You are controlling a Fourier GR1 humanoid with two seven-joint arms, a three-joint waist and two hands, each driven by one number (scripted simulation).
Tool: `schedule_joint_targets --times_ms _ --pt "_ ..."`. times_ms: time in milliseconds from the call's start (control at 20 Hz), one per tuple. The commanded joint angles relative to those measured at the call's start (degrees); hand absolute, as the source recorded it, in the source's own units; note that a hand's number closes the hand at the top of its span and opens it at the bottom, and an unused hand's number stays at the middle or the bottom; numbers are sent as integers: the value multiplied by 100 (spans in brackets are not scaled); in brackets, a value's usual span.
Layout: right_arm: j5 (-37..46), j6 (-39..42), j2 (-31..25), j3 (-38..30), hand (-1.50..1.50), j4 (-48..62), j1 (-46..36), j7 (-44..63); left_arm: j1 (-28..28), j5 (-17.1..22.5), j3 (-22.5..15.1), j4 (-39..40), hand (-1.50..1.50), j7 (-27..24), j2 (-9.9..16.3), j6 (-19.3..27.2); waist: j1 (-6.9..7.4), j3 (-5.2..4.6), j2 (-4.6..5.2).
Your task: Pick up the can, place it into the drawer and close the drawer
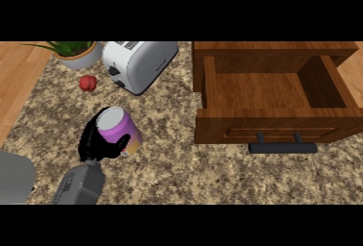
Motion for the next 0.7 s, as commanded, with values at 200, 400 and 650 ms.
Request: schedule_joint_targets --times_ms 200,400,650 --pt "176 -176 52 165 -150 -135 -81 75 -311 13 -418 -1469 150 912 10 1033 30 0 0" --pt "78 -98 53 176 -150 -52 115 -133 -694 -138 -727 -1673 150 1192 -71 1568 -21 1 4" --pt "115 -455 -61 144 -150 -189 -260 224 -1058 -360 -1068 -2184 150 1958 -73 2104 8 -1 8"
